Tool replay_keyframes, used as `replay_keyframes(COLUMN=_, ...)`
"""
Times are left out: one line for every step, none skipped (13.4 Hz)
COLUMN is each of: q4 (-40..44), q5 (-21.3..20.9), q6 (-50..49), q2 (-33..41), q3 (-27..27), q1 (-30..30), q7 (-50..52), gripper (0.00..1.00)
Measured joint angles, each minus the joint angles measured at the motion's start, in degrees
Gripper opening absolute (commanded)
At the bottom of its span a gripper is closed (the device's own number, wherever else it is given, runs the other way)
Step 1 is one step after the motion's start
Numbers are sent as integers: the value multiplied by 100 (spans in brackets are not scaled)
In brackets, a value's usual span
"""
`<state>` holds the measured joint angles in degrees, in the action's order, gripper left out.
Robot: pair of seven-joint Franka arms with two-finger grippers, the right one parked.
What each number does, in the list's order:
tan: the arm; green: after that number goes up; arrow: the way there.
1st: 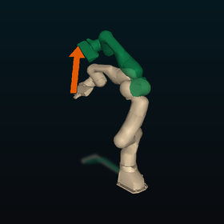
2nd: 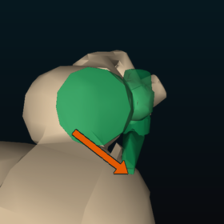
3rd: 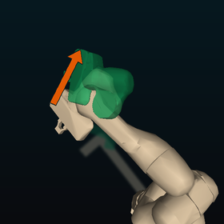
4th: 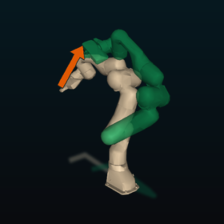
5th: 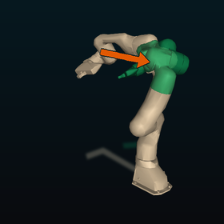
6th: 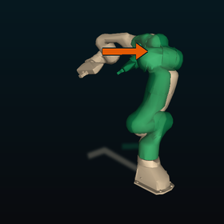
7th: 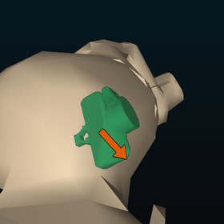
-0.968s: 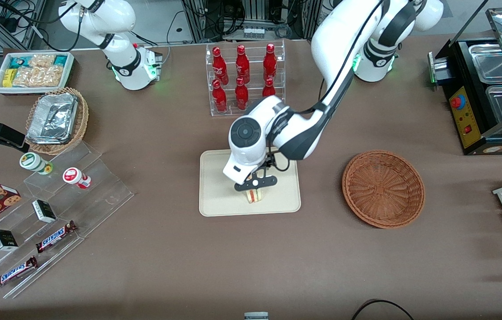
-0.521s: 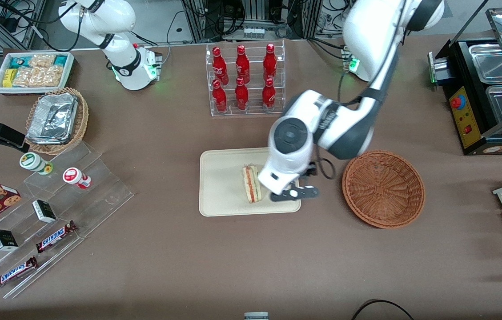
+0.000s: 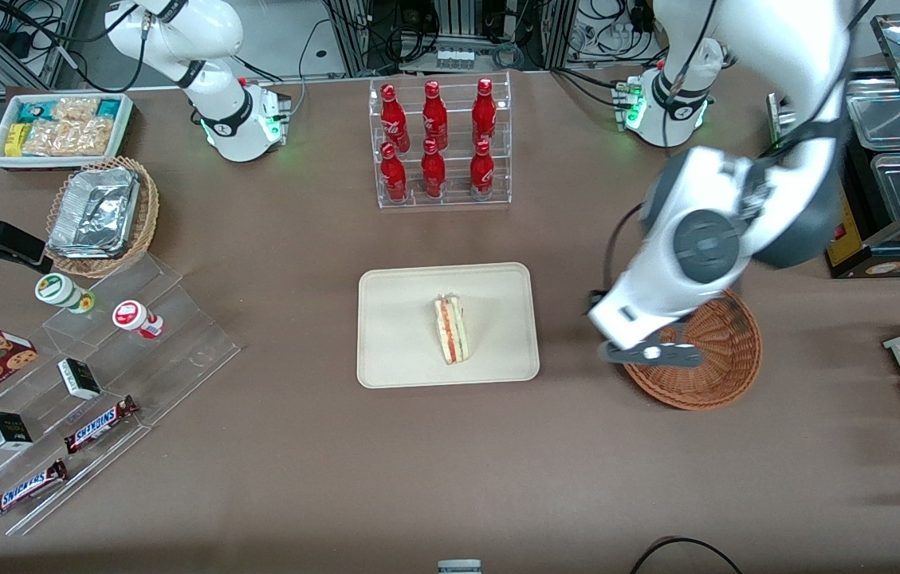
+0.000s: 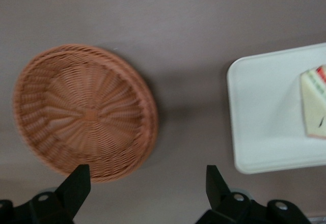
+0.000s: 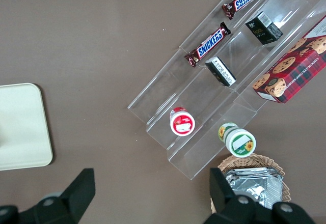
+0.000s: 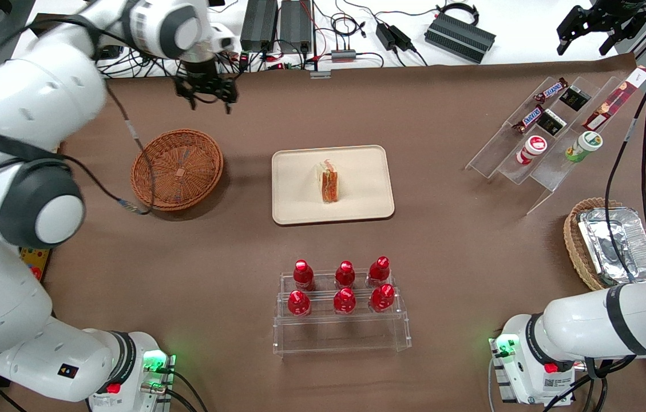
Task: Place sandwich from basket to tray
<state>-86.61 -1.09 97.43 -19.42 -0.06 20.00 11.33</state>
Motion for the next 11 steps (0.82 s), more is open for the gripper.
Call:
replay_keyframes(q4=-100, q5=0, q6=-173, q2=211, q3=-1, q1=-174, q7=-256, gripper=100)
replay_keyframes(q4=-168, q5=0, q6=-330, q2=398, q3=0, q1=-344, q7=-480, gripper=100)
replay_keyframes(q4=-210, q5=0, q6=-516, q2=579, q3=22, q1=-544, q7=-726, gripper=100)
replay_keyframes(q4=-236, q5=0, q6=-697, q2=747, q3=93, q1=-772, q7=-941, gripper=100)
replay_keyframes(q4=-254, q5=0, q6=-867, q2=913, q3=230, q1=-1041, q7=-1088, gripper=100)
replay_keyframes(q4=-258, q5=0, q6=-1056, q2=1078, q3=432, q1=-1354, q7=-1179, gripper=100)
replay_keyframes(q4=-260, q5=-1, q6=-1232, q2=1240, q3=639, q1=-1654, q7=-1263, gripper=100)
replay_keyframes(q4=-262, q5=0, q6=-1385, q2=1402, q3=801, q1=-1899, q7=-1339, gripper=100)
replay_keyframes(q4=-267, q5=0, q6=-1524, q2=1557, q3=920, q1=-2092, q7=-1394, gripper=100)
replay_keyframes(q4=-270, q5=0, q6=-1652, q2=1701, q3=1033, q1=-2273, q7=-1451, gripper=100)
replay_keyframes(q4=-274, q5=-1, q6=-1768, q2=1830, q3=1150, q1=-2452, q7=-1510, gripper=100)
